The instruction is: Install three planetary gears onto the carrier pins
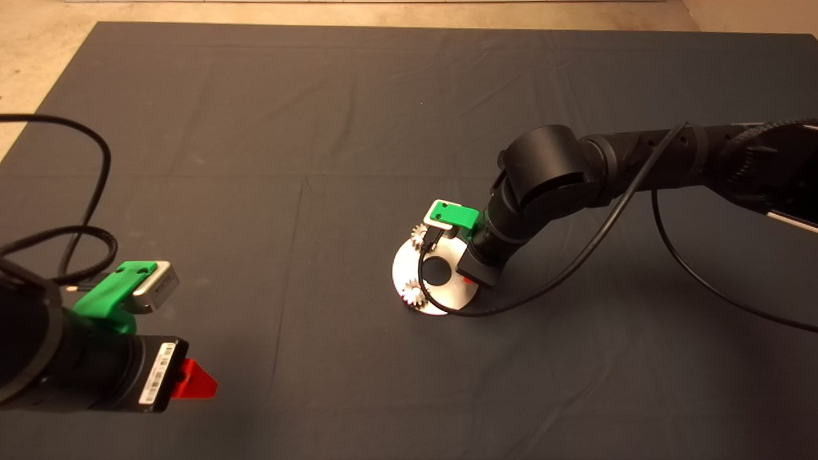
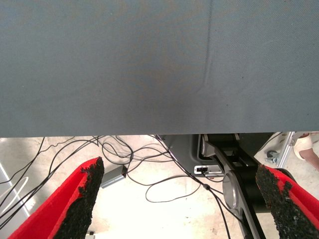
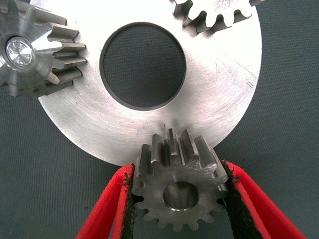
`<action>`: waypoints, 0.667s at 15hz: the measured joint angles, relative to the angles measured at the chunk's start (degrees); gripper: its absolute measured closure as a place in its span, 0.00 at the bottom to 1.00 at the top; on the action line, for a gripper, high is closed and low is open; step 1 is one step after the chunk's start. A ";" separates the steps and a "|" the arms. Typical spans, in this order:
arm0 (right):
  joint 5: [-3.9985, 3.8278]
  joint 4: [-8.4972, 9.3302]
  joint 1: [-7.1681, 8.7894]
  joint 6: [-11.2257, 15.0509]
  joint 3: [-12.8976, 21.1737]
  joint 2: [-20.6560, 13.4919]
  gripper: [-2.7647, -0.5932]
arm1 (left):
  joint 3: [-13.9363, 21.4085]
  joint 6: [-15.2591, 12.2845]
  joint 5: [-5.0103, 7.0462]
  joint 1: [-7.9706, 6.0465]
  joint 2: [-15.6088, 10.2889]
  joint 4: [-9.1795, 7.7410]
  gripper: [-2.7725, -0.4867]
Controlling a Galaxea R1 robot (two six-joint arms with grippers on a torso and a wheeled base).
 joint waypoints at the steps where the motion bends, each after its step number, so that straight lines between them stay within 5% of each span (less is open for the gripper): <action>1: -0.09 -0.32 -0.05 0.00 0.10 0.00 0.78 | 0.00 0.00 -0.01 0.00 0.00 0.00 0.26; 10: 0.18 -2.54 -0.11 0.20 0.17 0.77 0.78 | 0.00 0.00 -0.01 0.00 0.00 -0.01 0.26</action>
